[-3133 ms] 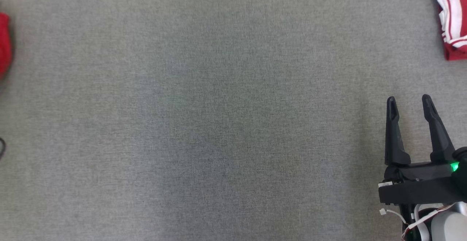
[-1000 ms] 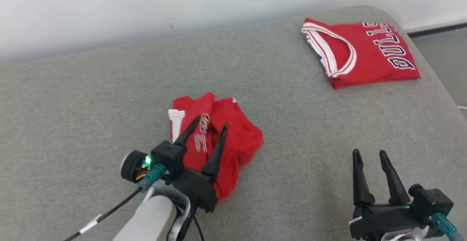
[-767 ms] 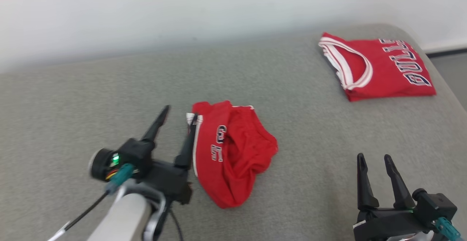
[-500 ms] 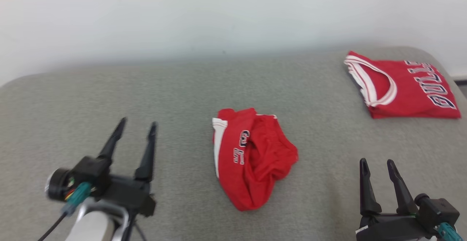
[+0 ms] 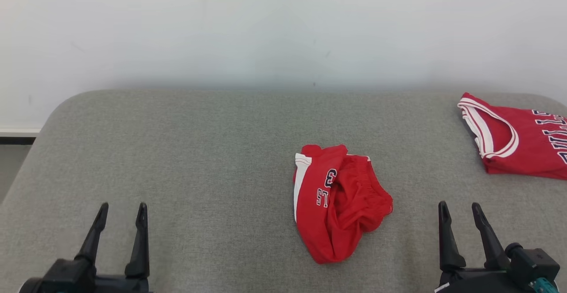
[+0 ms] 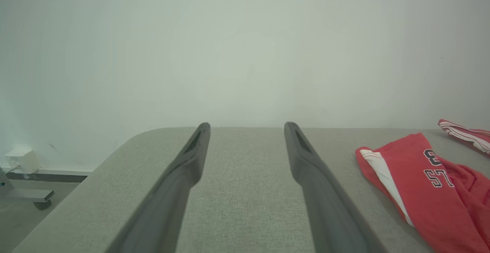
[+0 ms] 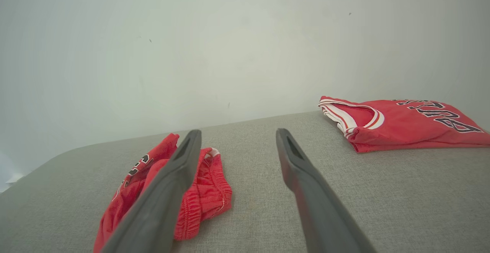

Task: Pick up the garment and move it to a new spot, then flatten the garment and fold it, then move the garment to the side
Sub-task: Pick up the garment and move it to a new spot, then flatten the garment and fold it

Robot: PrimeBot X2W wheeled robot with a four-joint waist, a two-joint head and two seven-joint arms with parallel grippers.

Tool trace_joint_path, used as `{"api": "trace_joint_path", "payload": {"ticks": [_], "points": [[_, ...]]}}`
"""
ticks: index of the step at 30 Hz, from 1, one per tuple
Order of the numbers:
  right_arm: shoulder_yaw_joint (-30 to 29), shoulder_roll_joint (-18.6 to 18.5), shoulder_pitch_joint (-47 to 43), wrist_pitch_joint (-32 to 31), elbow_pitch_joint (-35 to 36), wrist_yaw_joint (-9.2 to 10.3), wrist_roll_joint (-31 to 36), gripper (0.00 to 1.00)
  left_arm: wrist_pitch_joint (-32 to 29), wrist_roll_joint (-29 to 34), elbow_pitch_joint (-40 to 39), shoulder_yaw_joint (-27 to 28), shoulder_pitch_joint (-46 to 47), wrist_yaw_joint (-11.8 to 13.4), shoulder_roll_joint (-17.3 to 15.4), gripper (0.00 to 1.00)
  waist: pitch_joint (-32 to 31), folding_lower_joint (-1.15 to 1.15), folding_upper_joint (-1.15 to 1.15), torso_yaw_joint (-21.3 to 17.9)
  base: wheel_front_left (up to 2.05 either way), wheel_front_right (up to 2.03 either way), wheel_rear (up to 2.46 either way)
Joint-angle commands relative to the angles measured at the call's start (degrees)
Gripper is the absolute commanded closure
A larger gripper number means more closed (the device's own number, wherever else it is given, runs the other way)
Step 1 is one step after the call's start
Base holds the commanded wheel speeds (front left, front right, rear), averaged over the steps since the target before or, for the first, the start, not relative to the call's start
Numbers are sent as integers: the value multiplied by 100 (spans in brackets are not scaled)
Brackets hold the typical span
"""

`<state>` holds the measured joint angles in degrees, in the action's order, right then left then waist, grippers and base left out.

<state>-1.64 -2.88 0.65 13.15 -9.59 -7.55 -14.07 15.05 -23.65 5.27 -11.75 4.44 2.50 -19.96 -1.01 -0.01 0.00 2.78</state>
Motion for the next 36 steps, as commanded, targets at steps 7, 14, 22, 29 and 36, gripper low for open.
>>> {"api": "trace_joint_path", "payload": {"ticks": [7, 14, 22, 29, 36], "points": [[-21, -1, -235, -42, 6, 15, -4, 0, 16, 208, -92, 340, -541, -168, 315, 0, -120, 1, 0, 150, 0, 0, 0], [40, -1, -367, -47, -35, 15, -38, 0, 16, 395, -85, 677, -816, -338, 587, 0, -164, 1, 0, 143, 0, 0, 0], [128, -1, -425, -63, -99, 15, -46, 0, 17, 614, -56, 899, -965, -498, 823, 0, -152, 1, 0, 81, 0, 0, 0], [142, -1, -432, -50, -108, 15, -55, 0, 17, 758, -19, 990, -982, -585, 926, 0, -114, 1, 0, 80, 0, 0, 0], [141, -1, -418, -38, -155, 15, -83, 0, 17, 899, 72, 1114, -919, -696, 1003, 0, -97, 1, 0, 94, 0, 0, 0]]}}
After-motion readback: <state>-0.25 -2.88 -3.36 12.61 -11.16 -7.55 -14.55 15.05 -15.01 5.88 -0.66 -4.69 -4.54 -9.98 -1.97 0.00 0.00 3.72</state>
